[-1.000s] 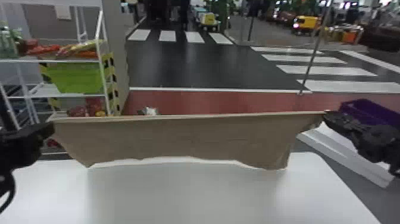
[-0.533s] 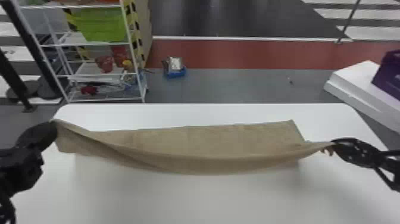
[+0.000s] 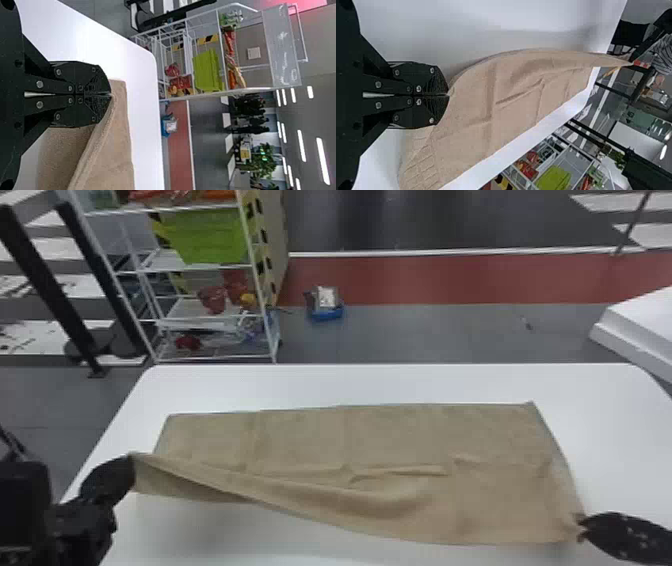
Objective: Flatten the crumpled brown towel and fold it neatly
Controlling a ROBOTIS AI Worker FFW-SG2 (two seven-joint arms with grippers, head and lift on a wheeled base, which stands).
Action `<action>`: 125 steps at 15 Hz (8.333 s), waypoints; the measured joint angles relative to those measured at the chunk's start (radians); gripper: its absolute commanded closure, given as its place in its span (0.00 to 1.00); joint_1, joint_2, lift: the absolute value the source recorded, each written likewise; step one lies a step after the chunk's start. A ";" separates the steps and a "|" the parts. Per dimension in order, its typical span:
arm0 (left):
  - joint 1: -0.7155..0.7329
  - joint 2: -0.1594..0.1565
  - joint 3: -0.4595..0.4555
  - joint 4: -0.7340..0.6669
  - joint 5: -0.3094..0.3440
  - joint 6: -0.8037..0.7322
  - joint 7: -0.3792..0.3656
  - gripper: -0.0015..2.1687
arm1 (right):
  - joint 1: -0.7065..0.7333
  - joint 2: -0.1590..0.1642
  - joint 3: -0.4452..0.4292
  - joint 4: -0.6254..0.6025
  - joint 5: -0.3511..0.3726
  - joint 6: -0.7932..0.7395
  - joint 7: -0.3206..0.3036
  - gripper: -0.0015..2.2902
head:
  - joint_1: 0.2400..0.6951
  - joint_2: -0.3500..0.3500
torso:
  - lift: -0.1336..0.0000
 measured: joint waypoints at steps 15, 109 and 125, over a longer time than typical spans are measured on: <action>0.002 -0.010 0.166 -0.066 -0.365 0.356 -0.526 0.00 | 0.038 -0.014 -0.039 -0.034 0.012 0.013 0.155 0.00 | 1.00 0.84 | 0.07; -0.025 -0.010 0.085 0.058 0.351 -0.014 -0.075 0.04 | -0.163 -0.178 0.432 -0.451 0.448 1.536 0.187 0.35 | 1.00 0.58 | 0.07; -0.025 -0.010 0.087 0.059 0.351 -0.014 -0.075 0.04 | -0.080 -0.189 0.391 -0.473 0.477 1.383 0.195 0.55 | 1.00 0.58 | 0.07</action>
